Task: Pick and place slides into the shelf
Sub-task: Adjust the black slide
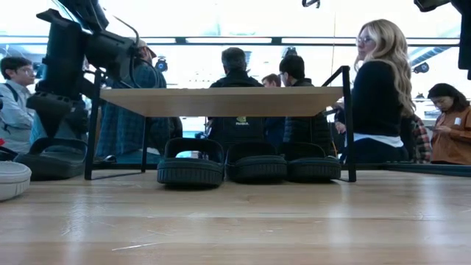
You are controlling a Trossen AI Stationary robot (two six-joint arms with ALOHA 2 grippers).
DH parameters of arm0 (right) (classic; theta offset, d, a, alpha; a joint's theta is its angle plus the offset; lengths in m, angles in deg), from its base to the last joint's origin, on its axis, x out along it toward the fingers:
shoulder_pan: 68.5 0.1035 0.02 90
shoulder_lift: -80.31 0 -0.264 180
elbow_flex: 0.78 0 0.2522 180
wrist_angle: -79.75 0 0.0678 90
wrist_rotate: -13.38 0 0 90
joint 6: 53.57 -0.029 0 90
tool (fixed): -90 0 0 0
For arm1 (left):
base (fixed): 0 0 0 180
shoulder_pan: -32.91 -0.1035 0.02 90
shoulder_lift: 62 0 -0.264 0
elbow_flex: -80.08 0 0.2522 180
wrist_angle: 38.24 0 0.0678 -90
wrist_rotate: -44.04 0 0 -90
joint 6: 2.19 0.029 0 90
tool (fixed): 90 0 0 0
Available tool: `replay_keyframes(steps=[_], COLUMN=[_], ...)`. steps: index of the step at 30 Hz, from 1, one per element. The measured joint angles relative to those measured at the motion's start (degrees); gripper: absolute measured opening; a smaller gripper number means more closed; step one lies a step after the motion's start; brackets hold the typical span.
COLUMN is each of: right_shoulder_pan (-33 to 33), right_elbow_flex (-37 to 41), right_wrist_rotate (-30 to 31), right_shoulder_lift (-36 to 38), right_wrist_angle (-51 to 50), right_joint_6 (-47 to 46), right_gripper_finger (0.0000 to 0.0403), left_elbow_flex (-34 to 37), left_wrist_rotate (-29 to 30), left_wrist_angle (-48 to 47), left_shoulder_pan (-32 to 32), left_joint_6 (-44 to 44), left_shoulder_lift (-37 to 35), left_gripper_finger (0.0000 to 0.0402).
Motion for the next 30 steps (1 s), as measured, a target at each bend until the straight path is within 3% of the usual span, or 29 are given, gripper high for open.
replay_keyframes(steps=[10, 17, 30], right_shoulder_pan=[-0.2, -0.4, -0.4], right_elbow_flex=[0.0, 0.0, 0.0], right_wrist_rotate=[-1.5, -2.2, -2.3], right_shoulder_lift=[1.1, 1.1, 1.1], right_wrist_angle=[-0.1, -0.1, -0.6], right_joint_6=[-6.6, -8.1, -7.7], right_gripper_finger=[0.0238, 0.0238, 0.0238], left_elbow_flex=[-1.2, -0.5, 0.3], left_wrist_rotate=[0.6, -2.8, 1.0], left_wrist_angle=[-0.5, -1.2, -1.0], left_shoulder_pan=[0.4, 1.8, 5.2], left_joint_6=[-3.8, -4.5, -7.7], left_shoulder_lift=[-1.6, -4.8, 3.1], left_gripper_finger=[0.0100, 0.0100, 0.0100])
